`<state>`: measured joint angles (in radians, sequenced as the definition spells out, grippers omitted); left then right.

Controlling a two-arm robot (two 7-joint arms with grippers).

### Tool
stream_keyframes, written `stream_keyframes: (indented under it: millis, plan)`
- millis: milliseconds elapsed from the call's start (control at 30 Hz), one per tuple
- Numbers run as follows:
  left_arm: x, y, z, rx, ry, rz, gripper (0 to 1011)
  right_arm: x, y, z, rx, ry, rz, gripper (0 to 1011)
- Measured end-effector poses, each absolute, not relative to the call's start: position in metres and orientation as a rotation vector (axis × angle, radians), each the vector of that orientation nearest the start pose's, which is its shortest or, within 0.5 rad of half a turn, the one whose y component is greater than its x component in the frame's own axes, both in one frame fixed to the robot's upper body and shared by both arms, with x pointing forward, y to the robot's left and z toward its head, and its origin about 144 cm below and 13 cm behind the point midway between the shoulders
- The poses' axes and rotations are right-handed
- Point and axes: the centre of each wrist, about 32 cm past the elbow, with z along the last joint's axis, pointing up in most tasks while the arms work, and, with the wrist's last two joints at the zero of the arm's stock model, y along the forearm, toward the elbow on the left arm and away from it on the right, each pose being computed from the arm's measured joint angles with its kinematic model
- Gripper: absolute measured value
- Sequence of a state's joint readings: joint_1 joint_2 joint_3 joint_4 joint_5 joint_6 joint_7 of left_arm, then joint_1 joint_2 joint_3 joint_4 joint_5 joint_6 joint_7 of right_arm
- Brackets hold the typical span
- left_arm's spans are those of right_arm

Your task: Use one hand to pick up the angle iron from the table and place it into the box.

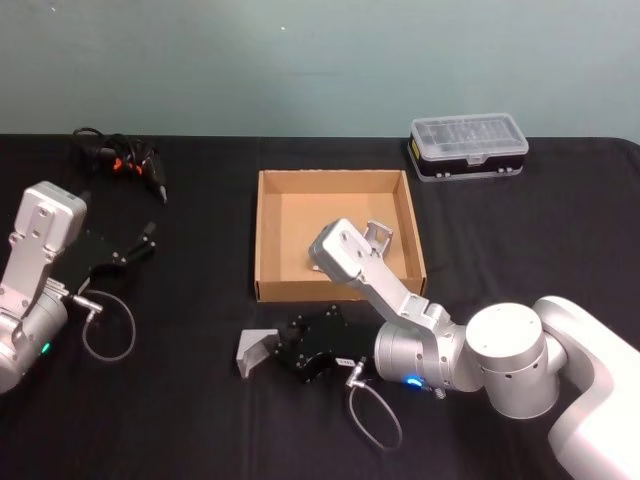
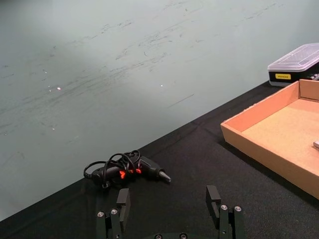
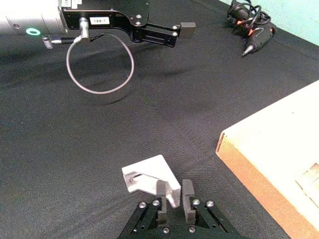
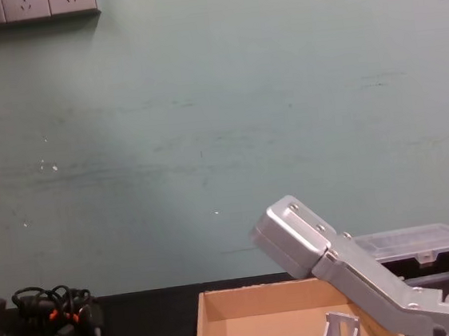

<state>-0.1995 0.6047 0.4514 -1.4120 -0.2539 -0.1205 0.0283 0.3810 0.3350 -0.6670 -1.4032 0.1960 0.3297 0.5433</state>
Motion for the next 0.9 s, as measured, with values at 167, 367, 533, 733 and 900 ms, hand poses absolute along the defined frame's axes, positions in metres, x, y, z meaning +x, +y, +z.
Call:
stream_keyframes:
  millis: [167, 367, 533, 733, 900]
  plan:
    - [0.489, 0.31, 1.14, 0.305, -0.285, 1.248, 1000, 0.514, -0.155, 1.162, -0.473, 0.056, -0.513, 98]
    - [0.489, 0.31, 1.14, 0.304, -0.285, 1.248, 1000, 0.513, -0.155, 1.163, -0.468, 0.057, -0.516, 56]
    - [0.489, 0.31, 1.14, 0.304, -0.285, 1.248, 1000, 0.512, -0.156, 1.164, -0.464, 0.056, -0.517, 56]
    - [0.489, 0.31, 1.14, 0.304, -0.285, 1.248, 1000, 0.507, -0.161, 1.169, -0.435, 0.058, -0.525, 56]
    - [0.489, 0.31, 1.14, 0.304, -0.285, 1.248, 1000, 0.498, -0.173, 1.184, -0.366, 0.05, -0.556, 56]
